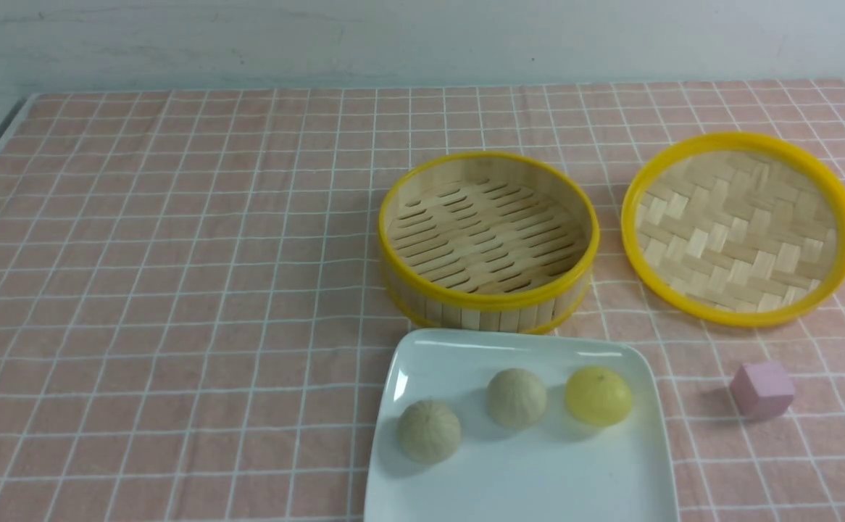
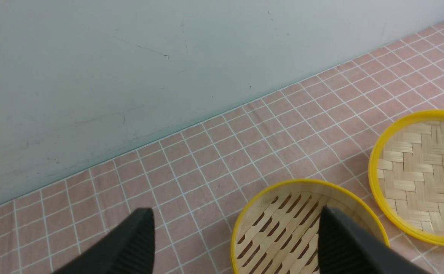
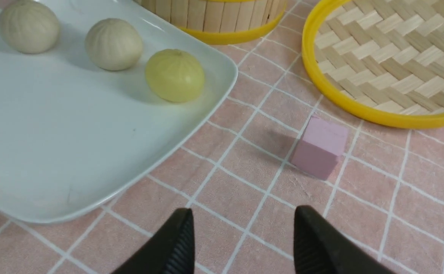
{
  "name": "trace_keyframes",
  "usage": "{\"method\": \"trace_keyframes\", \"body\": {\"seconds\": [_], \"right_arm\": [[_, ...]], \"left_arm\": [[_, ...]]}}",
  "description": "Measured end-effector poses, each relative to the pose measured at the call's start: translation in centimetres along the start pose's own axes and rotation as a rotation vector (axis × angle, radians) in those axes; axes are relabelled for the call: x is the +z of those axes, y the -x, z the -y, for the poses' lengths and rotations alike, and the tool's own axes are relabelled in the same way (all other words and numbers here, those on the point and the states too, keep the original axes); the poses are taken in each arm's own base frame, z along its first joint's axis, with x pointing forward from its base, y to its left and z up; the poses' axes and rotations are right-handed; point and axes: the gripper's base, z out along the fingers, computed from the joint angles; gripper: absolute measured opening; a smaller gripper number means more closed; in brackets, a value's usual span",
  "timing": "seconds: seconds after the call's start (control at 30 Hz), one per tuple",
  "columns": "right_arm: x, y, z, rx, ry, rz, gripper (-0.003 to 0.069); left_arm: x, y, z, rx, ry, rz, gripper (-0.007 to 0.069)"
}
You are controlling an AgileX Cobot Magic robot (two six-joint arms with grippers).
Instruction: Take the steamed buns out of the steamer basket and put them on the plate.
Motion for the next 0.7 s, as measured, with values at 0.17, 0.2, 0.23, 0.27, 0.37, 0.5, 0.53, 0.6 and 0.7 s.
{"method": "trace_keyframes", "body": {"seconds": [0.17,0.2,0.23,0.27,0.37,0.5,0.53,0.6,0.7], "right_arm": [[1.0,-1.3,0.1,0.103,-0.055,0.007,0.0369],[1.3,-1.8,0.2,0.117,-0.077,-0.005,0.0369],[1.4,-2.2,0.2,0.126,-0.096,-0.010,0.0369],[1.6,-2.7,0.3,0.134,-0.115,-0.013,0.0369],[1.7,-3.4,0.5,0.150,-0.167,-0.002,0.0369],[1.5,-3.3,1.0,0.173,-0.269,0.070,0.0369],[1.4,-3.3,1.1,0.177,-0.290,0.072,0.0369],[1.4,-3.4,1.3,0.177,-0.329,0.066,0.0369],[1.3,-3.5,1.5,0.160,-0.371,0.053,0.0369]], "left_arm": [[1.0,-0.3,0.3,-0.010,-0.020,-0.022,0.0563],[1.1,-0.3,0.3,-0.011,-0.022,-0.025,0.0559],[1.2,-0.3,0.3,-0.011,-0.023,-0.026,0.0556],[1.3,-0.3,0.3,-0.011,-0.023,-0.028,0.0551],[1.4,-0.4,0.3,-0.011,-0.024,-0.029,0.0535],[1.4,-0.4,0.4,-0.013,-0.025,-0.030,0.0503],[1.4,-0.4,0.4,-0.013,-0.025,-0.030,0.0498],[1.5,-0.4,0.4,-0.013,-0.025,-0.031,0.0484],[1.5,-0.4,0.4,-0.013,-0.025,-0.031,0.0465]]}}
